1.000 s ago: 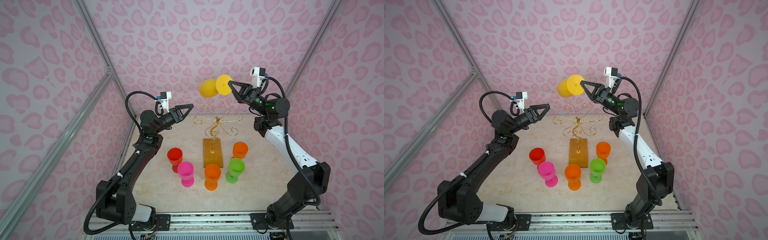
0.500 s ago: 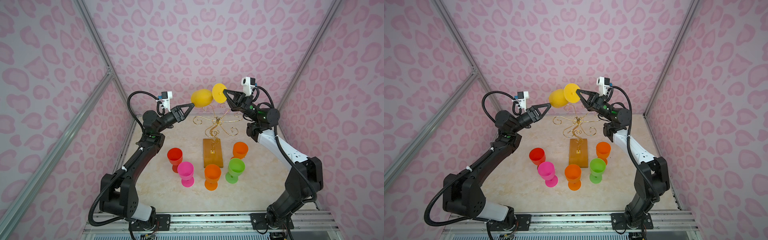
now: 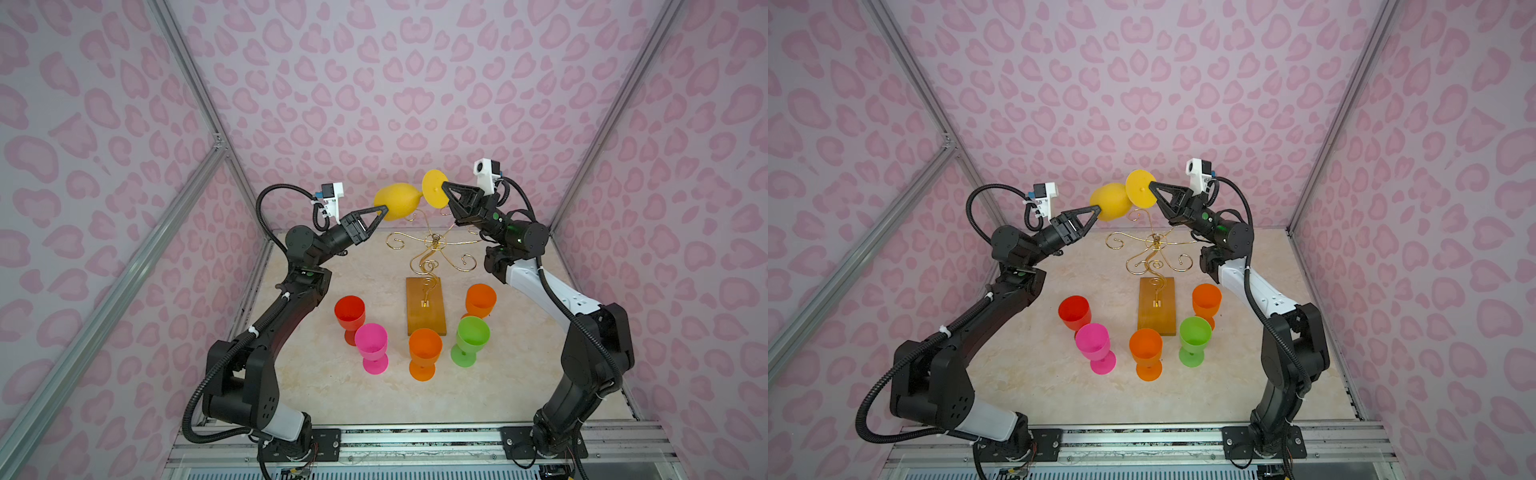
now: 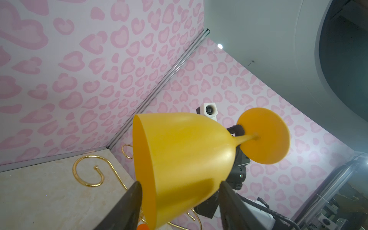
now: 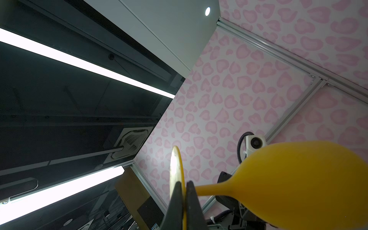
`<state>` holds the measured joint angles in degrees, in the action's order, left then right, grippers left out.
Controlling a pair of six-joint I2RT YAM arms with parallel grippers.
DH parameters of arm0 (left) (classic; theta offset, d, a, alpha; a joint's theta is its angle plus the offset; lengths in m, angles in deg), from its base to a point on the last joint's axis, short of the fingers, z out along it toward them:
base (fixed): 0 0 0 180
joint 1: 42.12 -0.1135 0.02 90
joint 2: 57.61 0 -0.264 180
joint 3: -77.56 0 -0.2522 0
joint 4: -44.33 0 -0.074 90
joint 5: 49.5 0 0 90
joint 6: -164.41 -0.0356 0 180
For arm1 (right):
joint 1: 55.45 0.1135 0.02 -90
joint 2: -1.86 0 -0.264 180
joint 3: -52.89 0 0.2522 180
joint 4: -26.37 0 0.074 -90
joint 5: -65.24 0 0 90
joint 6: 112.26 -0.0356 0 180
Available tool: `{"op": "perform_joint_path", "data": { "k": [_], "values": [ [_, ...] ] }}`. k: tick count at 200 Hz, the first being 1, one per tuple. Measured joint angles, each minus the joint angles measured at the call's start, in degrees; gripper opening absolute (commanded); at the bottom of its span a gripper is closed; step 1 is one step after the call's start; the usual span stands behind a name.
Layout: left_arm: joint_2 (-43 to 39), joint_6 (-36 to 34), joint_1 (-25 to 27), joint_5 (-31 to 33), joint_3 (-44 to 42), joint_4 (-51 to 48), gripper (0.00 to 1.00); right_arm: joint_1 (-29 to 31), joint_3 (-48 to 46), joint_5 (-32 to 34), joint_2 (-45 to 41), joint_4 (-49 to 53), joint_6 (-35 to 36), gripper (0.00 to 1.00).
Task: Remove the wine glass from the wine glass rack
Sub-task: 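Carry the yellow glass bowl-first into the open left gripper with the right gripper, then close the left gripper on the yellow glass bowl while the right gripper opens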
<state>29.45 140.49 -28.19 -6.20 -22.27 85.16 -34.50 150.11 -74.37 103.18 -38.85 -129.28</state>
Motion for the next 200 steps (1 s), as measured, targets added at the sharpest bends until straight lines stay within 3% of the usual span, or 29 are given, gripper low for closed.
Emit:
{"op": "perform_joint_path", "data": {
  "k": [69,89,95,200],
  "values": [
    [0.1,6.4,0.0,-0.5,-1.3,8.2,0.38,-0.1,5.7,1.4,4.5,-4.7,-7.9,0.01],
    [0.2,7.8,0.0,-0.6,-1.4,10.1,0.37,-0.5,6.5,1.6,4.9,-4.8,-9.0,0.02],
    [0.2,8.5,0.1,-0.6,-1.4,10.7,0.32,-0.5,6.8,1.6,5.0,-4.7,-9.3,0.02],
    [0.3,15.0,0.5,-1.2,-1.4,20.4,0.09,-1.2,11.6,3.5,8.8,-5.2,-15.0,0.06]
  ]
}}
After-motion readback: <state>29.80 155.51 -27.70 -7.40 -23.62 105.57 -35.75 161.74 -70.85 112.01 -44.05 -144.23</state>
